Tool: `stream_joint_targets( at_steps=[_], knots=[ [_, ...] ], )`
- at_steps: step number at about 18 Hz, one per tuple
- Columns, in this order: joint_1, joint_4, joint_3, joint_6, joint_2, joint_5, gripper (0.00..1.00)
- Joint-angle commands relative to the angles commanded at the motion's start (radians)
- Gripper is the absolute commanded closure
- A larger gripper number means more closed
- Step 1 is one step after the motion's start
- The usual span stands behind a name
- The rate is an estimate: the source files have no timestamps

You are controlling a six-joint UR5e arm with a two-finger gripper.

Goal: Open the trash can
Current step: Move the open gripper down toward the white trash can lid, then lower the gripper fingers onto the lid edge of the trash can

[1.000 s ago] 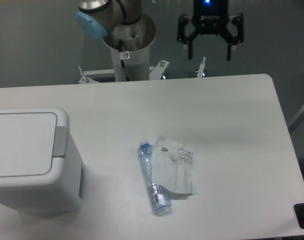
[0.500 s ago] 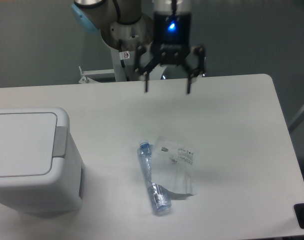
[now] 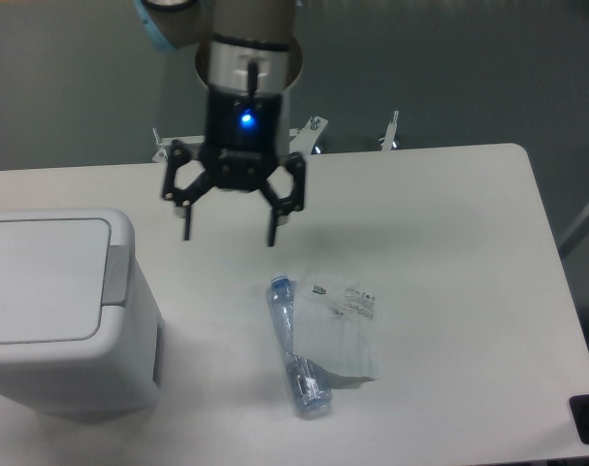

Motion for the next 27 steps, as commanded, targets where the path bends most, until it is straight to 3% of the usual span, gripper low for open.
stream_joint_targets(
  at_steps=[12, 27],
  knots=[
    [-0.057, 0.0, 0.0, -0.017, -0.035, 0.003, 0.0],
    [-0.058, 0.0, 0.0, -0.015, -0.061, 0.005, 0.0]
  ],
)
